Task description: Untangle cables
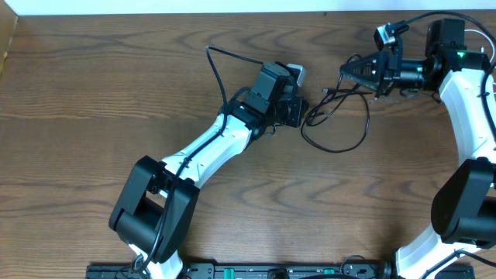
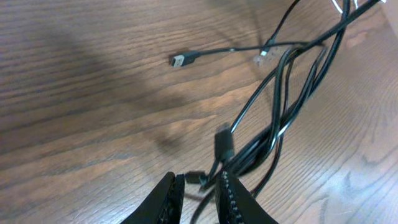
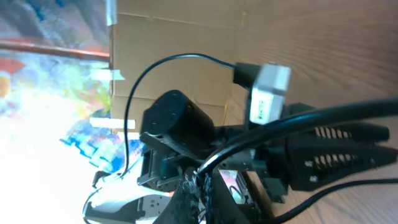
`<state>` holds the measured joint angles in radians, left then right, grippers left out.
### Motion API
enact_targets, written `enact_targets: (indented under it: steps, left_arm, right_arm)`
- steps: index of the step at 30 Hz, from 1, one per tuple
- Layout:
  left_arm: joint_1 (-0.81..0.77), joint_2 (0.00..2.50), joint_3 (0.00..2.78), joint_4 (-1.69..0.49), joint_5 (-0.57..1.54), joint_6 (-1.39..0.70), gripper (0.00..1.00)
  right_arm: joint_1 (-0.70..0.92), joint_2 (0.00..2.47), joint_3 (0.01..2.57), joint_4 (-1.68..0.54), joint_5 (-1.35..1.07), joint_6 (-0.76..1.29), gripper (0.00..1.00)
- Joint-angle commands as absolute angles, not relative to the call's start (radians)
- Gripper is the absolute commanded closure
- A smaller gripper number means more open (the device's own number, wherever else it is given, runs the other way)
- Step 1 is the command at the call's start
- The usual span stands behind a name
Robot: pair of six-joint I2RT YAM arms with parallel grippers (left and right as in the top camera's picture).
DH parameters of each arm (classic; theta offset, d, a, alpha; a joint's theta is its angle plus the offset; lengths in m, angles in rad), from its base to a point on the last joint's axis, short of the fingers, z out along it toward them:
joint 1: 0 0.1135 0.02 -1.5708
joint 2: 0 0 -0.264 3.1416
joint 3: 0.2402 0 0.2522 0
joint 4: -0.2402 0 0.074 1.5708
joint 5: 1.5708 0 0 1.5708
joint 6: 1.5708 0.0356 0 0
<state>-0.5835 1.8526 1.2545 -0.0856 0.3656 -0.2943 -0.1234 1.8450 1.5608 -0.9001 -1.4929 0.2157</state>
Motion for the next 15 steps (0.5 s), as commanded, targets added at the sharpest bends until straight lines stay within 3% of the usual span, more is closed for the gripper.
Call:
enact_targets:
  steps: [1,9,15]
  left_arm:
    - [-0.579,1.859,1.262,-0.106,0.346,-0.261,0.77]
    - [-0.593,1.879,1.262,-0.088,0.397,-0.195,0.68]
    - [-0.595,1.962,1.262,0.017,0.585,-0.196,0.67]
  right_arm:
    - [-0.160,1.843,1.570,-0.841,-1.562,0.312,0.99]
    - [-0.204,1.843,1.570,-0.785,-1.562,0.334,0.99]
    - [-0.204,1.843,1.570,-0.788,-1.562,0.313,0.99]
